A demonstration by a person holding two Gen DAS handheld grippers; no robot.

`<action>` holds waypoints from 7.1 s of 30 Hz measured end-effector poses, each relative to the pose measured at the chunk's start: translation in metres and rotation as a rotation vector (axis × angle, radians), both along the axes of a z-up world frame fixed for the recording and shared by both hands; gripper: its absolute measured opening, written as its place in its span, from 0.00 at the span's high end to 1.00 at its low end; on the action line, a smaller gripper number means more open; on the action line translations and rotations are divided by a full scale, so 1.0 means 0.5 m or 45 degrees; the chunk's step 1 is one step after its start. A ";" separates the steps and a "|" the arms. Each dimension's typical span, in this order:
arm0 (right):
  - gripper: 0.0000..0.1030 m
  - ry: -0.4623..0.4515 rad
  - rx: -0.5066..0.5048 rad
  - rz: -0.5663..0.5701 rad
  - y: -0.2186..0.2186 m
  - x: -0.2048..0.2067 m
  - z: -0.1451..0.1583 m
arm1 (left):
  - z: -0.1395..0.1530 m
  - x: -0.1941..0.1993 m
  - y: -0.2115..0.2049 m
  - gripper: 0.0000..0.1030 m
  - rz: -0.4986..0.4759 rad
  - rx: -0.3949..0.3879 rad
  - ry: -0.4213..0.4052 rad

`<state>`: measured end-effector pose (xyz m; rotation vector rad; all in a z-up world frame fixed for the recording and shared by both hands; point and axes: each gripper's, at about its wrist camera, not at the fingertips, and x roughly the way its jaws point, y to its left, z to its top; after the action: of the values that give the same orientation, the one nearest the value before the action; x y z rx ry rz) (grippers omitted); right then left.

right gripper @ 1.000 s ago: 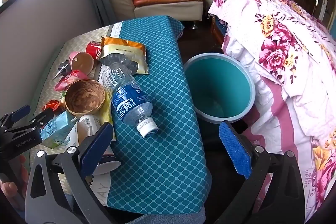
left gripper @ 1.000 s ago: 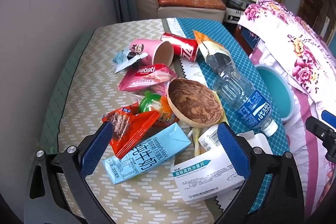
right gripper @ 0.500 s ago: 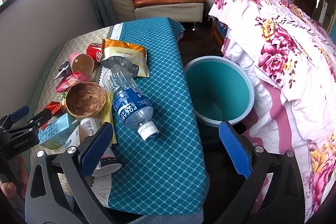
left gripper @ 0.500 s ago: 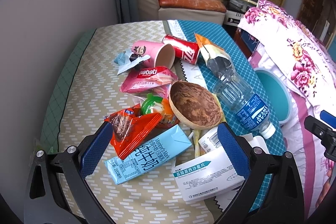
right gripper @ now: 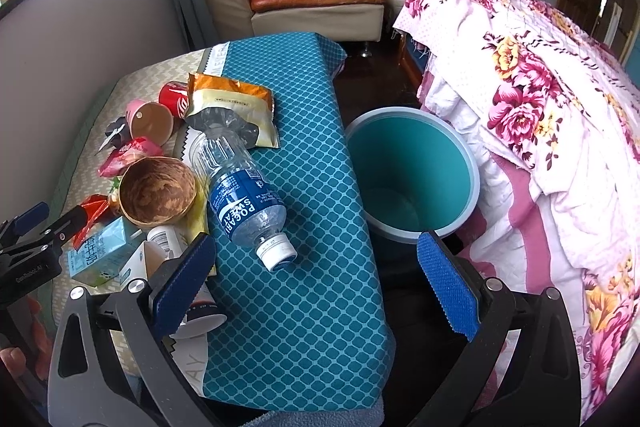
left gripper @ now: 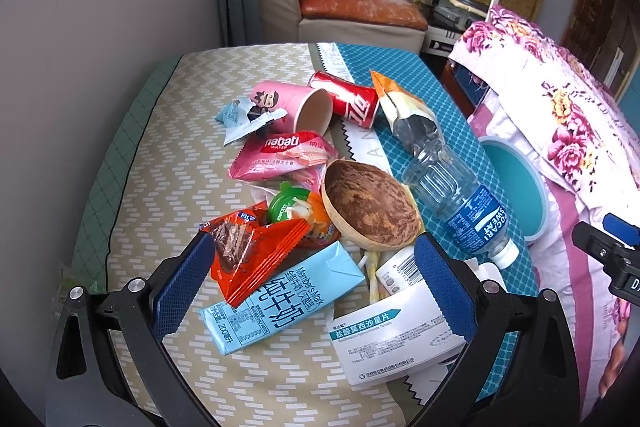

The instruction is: Collect trash

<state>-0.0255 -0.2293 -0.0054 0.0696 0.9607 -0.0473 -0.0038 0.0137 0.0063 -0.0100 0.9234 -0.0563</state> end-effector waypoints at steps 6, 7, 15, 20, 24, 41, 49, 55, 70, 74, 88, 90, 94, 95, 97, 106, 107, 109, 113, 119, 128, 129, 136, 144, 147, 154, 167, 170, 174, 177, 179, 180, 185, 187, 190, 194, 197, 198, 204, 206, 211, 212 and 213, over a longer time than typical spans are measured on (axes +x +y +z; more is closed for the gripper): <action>0.06 0.002 -0.012 0.006 0.008 0.007 0.001 | 0.000 -0.002 0.005 0.04 0.002 -0.007 0.001; 0.06 0.002 -0.011 0.006 0.007 0.007 0.001 | -0.001 -0.002 0.006 0.04 0.001 -0.009 0.003; 0.06 0.020 -0.018 0.010 0.015 0.016 -0.006 | -0.008 0.007 0.013 0.04 -0.001 -0.015 0.011; 0.06 0.034 -0.034 0.022 0.023 0.025 -0.013 | -0.014 0.017 0.021 0.04 -0.010 -0.025 0.018; 0.06 0.042 -0.041 0.036 0.029 0.033 -0.016 | -0.023 0.028 0.024 0.04 -0.022 -0.030 0.028; 0.06 0.159 -0.046 0.172 0.063 0.126 -0.045 | -0.073 0.095 0.055 0.04 -0.052 -0.098 0.122; 0.06 0.287 0.018 0.323 0.099 0.213 -0.084 | -0.095 0.117 0.077 0.05 -0.082 -0.082 0.188; 0.20 0.413 0.049 0.408 0.129 0.271 -0.141 | -0.102 0.126 0.090 0.07 -0.088 -0.089 0.225; 0.35 0.467 0.312 0.333 0.046 0.248 -0.189 | -0.142 0.187 -0.003 0.54 -0.219 -0.041 0.380; 0.35 0.475 0.350 0.323 0.022 0.242 -0.188 | -0.145 0.205 -0.028 0.54 -0.229 -0.035 0.403; 0.36 0.428 0.392 0.339 -0.008 0.225 -0.195 | -0.164 0.225 -0.071 0.82 -0.305 -0.022 0.419; 0.36 0.417 0.400 0.335 -0.014 0.222 -0.194 | -0.165 0.224 -0.077 0.82 -0.334 -0.044 0.425; 0.36 0.417 0.436 0.327 -0.027 0.221 -0.196 | -0.184 0.229 -0.072 0.81 -0.326 -0.052 0.486; 0.36 0.418 0.441 0.328 -0.029 0.221 -0.196 | -0.190 0.230 -0.069 0.80 -0.319 -0.061 0.507; 0.36 0.420 0.442 0.333 -0.029 0.222 -0.196 | -0.200 0.230 -0.071 0.75 -0.313 -0.062 0.523; 0.38 0.410 0.458 0.315 -0.035 0.223 -0.212 | -0.183 0.209 -0.111 0.82 -0.310 0.021 0.420; 0.38 0.397 0.471 0.306 -0.043 0.222 -0.208 | -0.176 0.208 -0.114 0.87 -0.308 0.019 0.406; 0.38 0.384 0.515 0.286 -0.057 0.221 -0.203 | -0.152 0.203 -0.110 0.90 -0.296 0.017 0.361; 0.38 0.334 0.563 0.247 -0.089 0.223 -0.184 | -0.116 0.203 -0.112 0.92 -0.273 0.010 0.307; 0.38 0.244 0.598 0.219 -0.129 0.222 -0.141 | -0.076 0.204 -0.132 0.92 -0.279 0.008 0.262; 0.39 0.038 0.580 0.026 -0.268 0.231 -0.059 | -0.018 0.233 -0.198 0.92 -0.340 -0.009 0.194; 0.39 0.028 0.580 0.000 -0.285 0.231 -0.056 | -0.014 0.241 -0.213 0.92 -0.355 -0.002 0.189; 0.39 -0.030 0.563 -0.189 -0.396 0.221 -0.065 | -0.036 0.297 -0.388 0.92 -0.535 0.046 0.194; 0.39 0.045 0.511 -0.318 -0.477 0.227 -0.141 | -0.147 0.336 -0.568 0.92 -0.671 0.108 0.310; 0.39 0.056 0.502 -0.333 -0.490 0.230 -0.159 | -0.179 0.336 -0.607 0.92 -0.716 0.127 0.352; 0.38 0.073 0.490 -0.349 -0.502 0.231 -0.190 | -0.215 0.326 -0.643 0.85 -0.770 0.154 0.397; 0.38 0.157 0.481 -0.310 -0.469 0.240 -0.220 | -0.137 0.299 -0.584 0.15 -0.751 0.131 0.256; 0.38 0.189 0.476 -0.304 -0.455 0.246 -0.232 | -0.123 0.291 -0.562 0.13 -0.744 0.102 0.246; 0.38 0.227 0.478 -0.293 -0.440 0.251 -0.242 | -0.122 0.290 -0.528 0.11 -0.714 0.044 0.275; 0.33 0.244 0.486 -0.289 -0.426 0.252 -0.242 | -0.120 0.288 -0.504 0.11 -0.693 0.009 0.288; 0.29 0.246 0.476 -0.288 -0.417 0.250 -0.237 | -0.119 0.286 -0.494 0.11 -0.684 -0.008 0.293; 0.27 0.242 0.481 -0.288 -0.413 0.248 -0.233 | -0.117 0.284 -0.487 0.11 -0.679 -0.017 0.292; 0.23 0.235 0.474 -0.285 -0.393 0.235 -0.210 | -0.113 0.271 -0.453 0.11 -0.655 -0.042 0.301; 0.23 0.239 0.467 -0.279 -0.380 0.229 -0.200 | -0.109 0.262 -0.436 0.11 -0.644 -0.049 0.302; 0.23 0.240 0.464 -0.260 -0.361 0.219 -0.185 | -0.102 0.245 -0.404 0.11 -0.625 -0.059 0.294; 0.21 0.236 0.453 -0.211 -0.321 0.200 -0.159 | -0.090 0.221 -0.352 0.11 -0.587 -0.074 0.283; 0.20 0.233 0.438 -0.166 -0.284 0.183 -0.140 | -0.081 0.200 -0.306 0.10 -0.556 -0.084 0.275; 0.20 0.237 0.430 -0.144 -0.265 0.176 -0.134 | -0.078 0.189 -0.283 0.10 -0.541 -0.087 0.270; 0.20 0.292 0.388 0.008 -0.166 0.145 -0.119 | -0.076 0.142 -0.187 0.10 -0.472 -0.085 0.265; 0.20 0.313 0.377 0.069 -0.128 0.134 -0.115 | -0.076 0.126 -0.152 0.10 -0.451 -0.087 0.264; 0.20 0.359 0.345 0.186 -0.039 0.112 -0.105 | -0.076 0.082 -0.064 0.10 -0.401 -0.057 0.241; 0.20 0.365 0.340 0.199 -0.028 0.110 -0.104 | -0.075 0.074 -0.049 0.10 -0.395 -0.053 0.237; 0.20 0.377 0.332 0.225 -0.010 0.106 -0.101 | -0.076 0.065 -0.031 0.10 -0.386 -0.047 0.234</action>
<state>0.0273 -0.2340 -0.0562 0.2223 1.2619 0.2374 0.0289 -0.0019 -0.0316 0.0919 1.1015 -0.3585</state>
